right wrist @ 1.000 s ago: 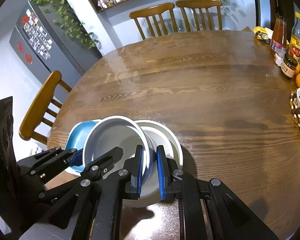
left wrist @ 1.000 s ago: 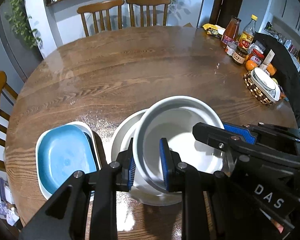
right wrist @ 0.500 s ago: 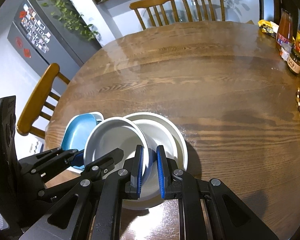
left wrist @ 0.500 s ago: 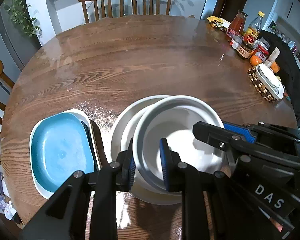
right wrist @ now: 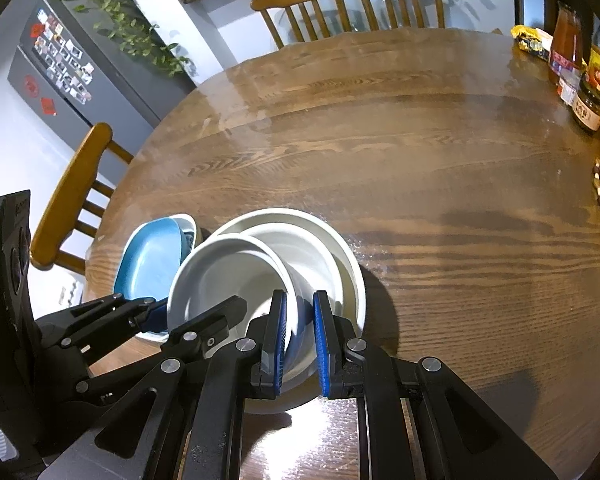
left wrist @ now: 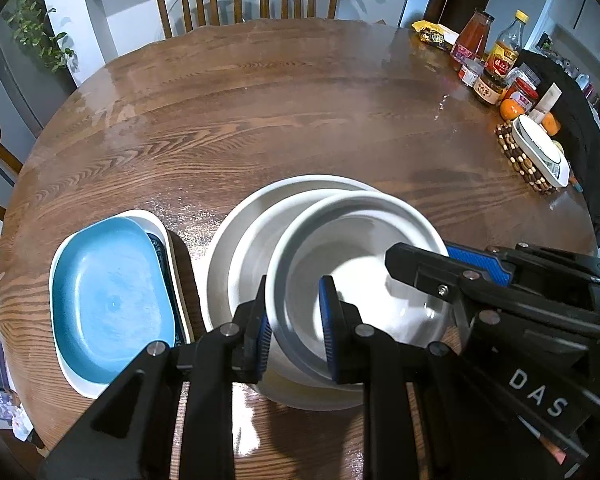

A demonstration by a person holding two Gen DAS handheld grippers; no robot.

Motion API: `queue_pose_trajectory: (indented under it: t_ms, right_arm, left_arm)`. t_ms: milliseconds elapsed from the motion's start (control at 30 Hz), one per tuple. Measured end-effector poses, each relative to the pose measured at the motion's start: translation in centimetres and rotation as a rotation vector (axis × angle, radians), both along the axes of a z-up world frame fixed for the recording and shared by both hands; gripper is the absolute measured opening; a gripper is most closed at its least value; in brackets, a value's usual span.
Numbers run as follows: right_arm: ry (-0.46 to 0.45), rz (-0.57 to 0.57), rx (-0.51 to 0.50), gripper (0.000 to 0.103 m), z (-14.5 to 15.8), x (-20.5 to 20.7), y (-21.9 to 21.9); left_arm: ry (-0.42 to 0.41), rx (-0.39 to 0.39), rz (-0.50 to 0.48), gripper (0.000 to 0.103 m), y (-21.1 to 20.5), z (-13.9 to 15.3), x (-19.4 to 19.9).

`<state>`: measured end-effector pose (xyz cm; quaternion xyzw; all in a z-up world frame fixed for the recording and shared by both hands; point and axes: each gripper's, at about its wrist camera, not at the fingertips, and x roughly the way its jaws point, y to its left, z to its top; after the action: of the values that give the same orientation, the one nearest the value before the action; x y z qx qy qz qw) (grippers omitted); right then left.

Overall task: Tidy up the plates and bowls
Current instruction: 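Lower the ramekin with both grippers into the medium white bowl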

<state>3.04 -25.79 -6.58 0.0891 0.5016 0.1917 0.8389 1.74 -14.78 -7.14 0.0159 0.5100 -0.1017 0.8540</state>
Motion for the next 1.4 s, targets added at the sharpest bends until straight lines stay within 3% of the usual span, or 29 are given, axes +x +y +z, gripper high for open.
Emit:
queue_pose_trajectory:
  t_ms: [1400]
  right_arm:
    - [0.037, 0.022, -0.040, 0.015, -1.1, 0.7, 0.6]
  left_arm:
    - [0.045, 0.028, -0.005, 0.019, -0.5, -1.4, 0.9]
